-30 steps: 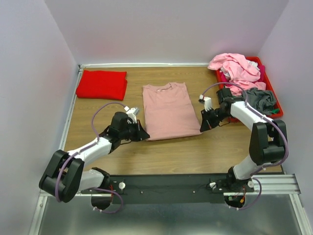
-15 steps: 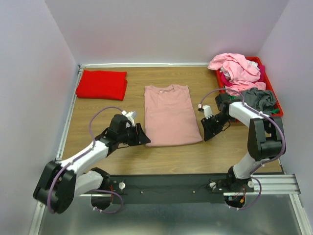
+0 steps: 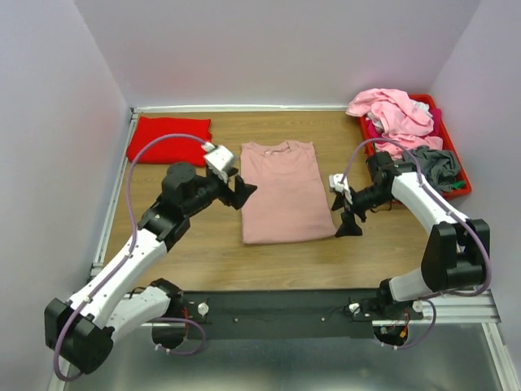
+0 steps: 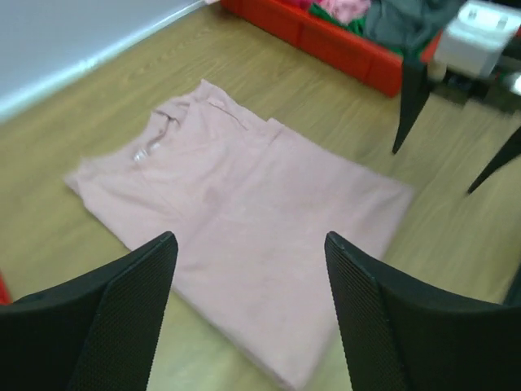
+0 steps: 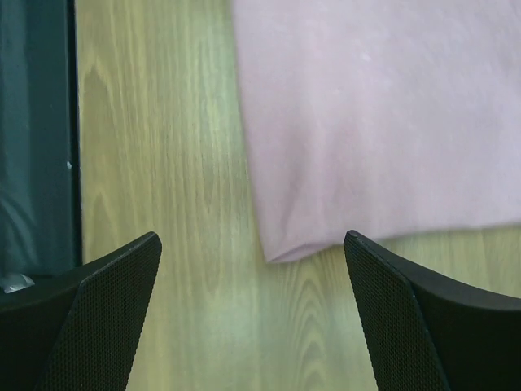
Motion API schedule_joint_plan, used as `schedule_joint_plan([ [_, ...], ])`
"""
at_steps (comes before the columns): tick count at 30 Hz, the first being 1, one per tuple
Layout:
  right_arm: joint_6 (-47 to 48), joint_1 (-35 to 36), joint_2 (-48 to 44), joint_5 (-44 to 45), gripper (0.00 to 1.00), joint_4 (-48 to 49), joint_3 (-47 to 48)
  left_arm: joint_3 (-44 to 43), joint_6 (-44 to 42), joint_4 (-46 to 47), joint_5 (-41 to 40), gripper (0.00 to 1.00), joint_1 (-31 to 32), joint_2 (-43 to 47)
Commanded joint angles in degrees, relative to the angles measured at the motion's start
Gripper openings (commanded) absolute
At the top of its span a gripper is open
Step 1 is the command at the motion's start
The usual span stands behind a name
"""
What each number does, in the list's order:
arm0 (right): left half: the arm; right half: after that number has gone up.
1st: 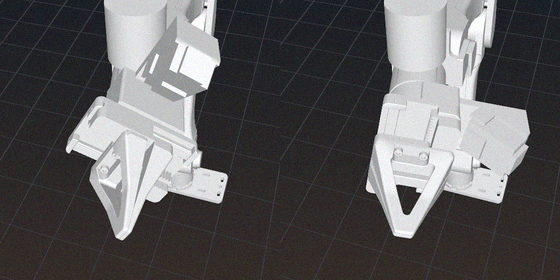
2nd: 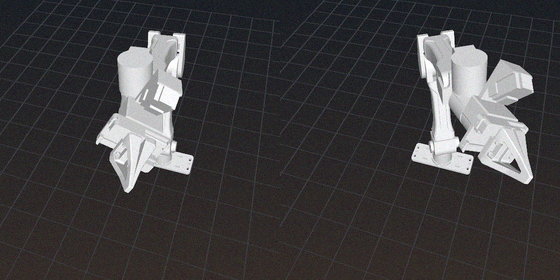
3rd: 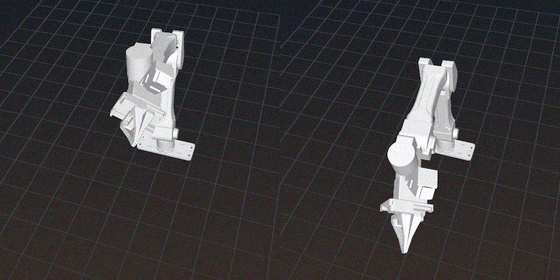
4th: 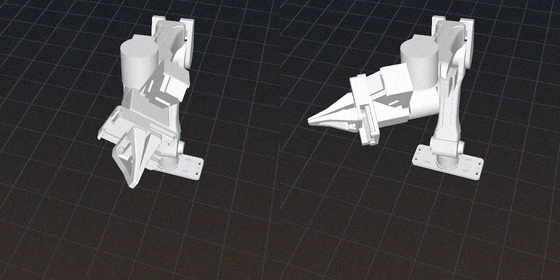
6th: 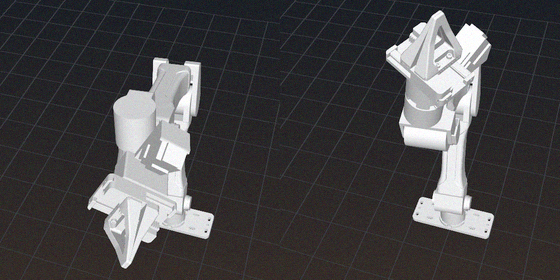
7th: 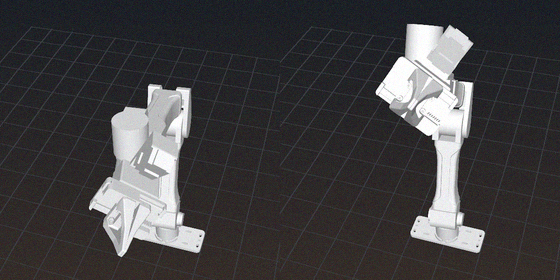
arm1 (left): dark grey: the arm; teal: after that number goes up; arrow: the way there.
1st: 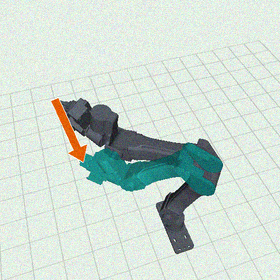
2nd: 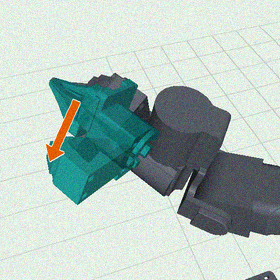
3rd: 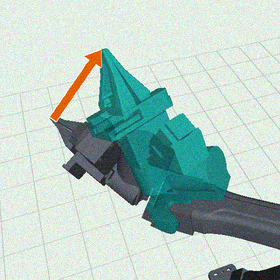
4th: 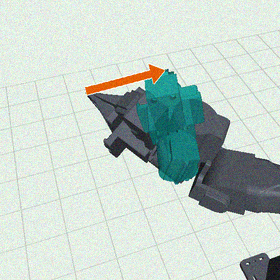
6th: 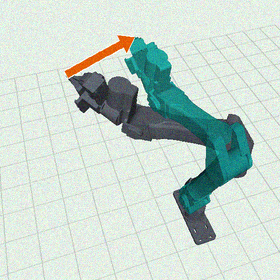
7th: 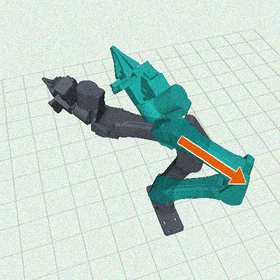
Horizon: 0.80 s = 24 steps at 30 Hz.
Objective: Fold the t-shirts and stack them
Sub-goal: Fold the tshirt
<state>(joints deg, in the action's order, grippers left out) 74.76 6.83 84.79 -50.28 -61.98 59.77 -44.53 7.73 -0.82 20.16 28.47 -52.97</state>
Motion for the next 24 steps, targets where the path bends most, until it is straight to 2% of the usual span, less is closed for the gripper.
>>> schedule_joint_plan([
  [1, 18.9, 2.5, -2.0, -2.5, 1.00, 2.2, -4.3, 0.8, -40.6, -7.8, -2.6, 0.78, 7.6, -1.3],
  [2, 18.3, 3.0, -2.0, -1.6, 1.00, 3.3, -5.5, 6.0, -54.3, -9.6, -2.5, 0.78, 12.3, 1.1],
  [4, 16.7, 4.4, -2.5, 0.3, 0.97, 6.8, -7.3, 11.3, -59.6, -9.6, -2.3, 0.77, 14.9, 3.9],
  [7, 8.5, 8.4, -5.8, 7.2, 0.95, 16.4, -13.5, 17.3, -60.4, -8.8, -2.1, 0.73, 18.1, 8.5],
  [10, 7.0, 10.4, -7.9, 10.8, 0.93, 23.5, -17.8, 20.5, -62.2, -7.5, -3.8, 0.76, 20.9, 10.0],
  [13, 4.4, 10.7, -6.8, 12.6, 0.91, 27.3, -18.4, 22.4, -63.1, -4.7, -11.5, 0.77, 25.1, 5.3],
  [16, 3.6, 11.4, -6.2, 13.2, 0.91, 30.2, -18.8, 22.4, -63.1, -2.4, -13.0, 0.79, 27.5, 1.4],
  [24, 3.5, 12.0, -5.0, 15.6, 0.89, 33.1, -19.9, 24.2, -64.1, 0.5, -21.6, 0.81, 28.9, -8.4],
])
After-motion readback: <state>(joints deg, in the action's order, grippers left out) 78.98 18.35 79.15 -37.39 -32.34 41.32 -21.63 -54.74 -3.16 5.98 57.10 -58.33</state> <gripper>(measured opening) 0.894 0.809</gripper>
